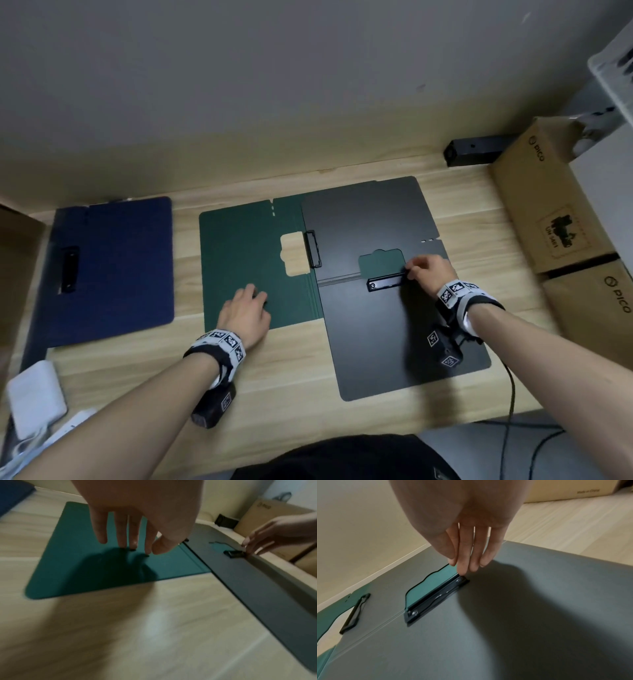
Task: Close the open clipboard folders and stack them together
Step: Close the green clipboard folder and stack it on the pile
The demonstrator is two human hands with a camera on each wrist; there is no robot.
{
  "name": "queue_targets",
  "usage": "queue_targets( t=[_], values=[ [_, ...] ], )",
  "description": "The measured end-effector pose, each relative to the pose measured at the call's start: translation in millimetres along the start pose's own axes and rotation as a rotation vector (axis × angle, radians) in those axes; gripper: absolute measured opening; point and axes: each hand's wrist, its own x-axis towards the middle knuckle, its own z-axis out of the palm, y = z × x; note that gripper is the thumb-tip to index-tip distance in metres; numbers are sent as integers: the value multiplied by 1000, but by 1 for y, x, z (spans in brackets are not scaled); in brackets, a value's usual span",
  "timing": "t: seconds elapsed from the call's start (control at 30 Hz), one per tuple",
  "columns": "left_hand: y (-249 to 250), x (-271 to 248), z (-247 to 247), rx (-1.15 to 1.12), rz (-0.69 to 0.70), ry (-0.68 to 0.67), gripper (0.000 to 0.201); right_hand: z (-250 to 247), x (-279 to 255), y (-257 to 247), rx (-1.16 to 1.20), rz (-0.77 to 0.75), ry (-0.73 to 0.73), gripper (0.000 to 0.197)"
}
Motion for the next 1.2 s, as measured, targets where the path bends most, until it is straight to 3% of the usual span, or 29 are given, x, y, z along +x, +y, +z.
queue_targets(
  t=[0.23,0.53,0.7,0.83,1.0,1.2],
  values=[
    [51,64,-34,-148,-25,-4,33,-12,32,13,25,-20,85,17],
    [93,131,-48,-127,-168,-139,42,-21,64,27,-34,173,232,49],
    [95,141,-39,-92,-207,-95,45,-21,82,29,160,307,231,54],
    [96,142,-36,-46,-190,-69,41,-19,88,34,291,367,220,44],
    [92,144,-37,-25,-196,-80,41,-32,91,51,270,390,303,42],
    [86,136,-35,-64,-239,-82,47,-51,85,56,142,397,368,53]
  ],
)
